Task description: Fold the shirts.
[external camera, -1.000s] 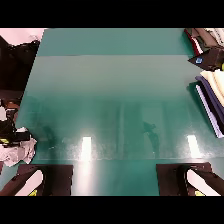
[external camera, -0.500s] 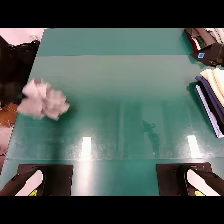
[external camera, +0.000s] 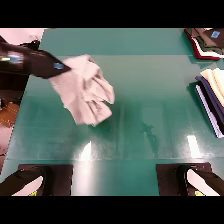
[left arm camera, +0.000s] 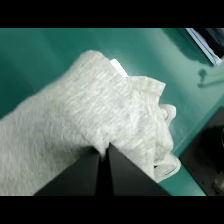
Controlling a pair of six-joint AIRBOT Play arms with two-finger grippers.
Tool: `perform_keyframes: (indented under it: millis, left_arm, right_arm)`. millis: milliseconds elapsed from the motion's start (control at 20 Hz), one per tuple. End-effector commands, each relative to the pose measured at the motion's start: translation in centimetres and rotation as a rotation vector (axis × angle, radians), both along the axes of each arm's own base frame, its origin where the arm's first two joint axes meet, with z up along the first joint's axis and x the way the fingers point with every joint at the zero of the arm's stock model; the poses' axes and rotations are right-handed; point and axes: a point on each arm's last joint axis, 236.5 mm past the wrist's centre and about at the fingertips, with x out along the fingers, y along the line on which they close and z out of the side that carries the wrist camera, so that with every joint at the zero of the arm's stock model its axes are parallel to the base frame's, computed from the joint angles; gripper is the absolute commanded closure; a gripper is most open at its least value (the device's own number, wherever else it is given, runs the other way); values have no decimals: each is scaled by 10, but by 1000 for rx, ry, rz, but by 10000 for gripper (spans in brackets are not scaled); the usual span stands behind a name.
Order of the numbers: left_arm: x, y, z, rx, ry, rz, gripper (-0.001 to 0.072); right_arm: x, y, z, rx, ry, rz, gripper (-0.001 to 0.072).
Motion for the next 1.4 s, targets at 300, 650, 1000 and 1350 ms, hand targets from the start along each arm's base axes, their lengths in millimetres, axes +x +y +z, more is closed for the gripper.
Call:
perform_keyframes:
  millis: [300,650,1000,1350]
  left_arm:
    - [33,-58,-167,186,386,-170,97]
    - [-6,-22,-236,266,480,-65,97]
    - [-35,-48,-322,275,460,16,95]
    - [-13,-53,-320,221,439,133,676]
  right_arm:
    - [-19,9,40,-48,-75,38,694]
    - [-18,-1,26,-109,-40,13,694]
    - [-18,-2,25,-113,-36,12,694]
    - [-25,2,15,-125,8,44,694]
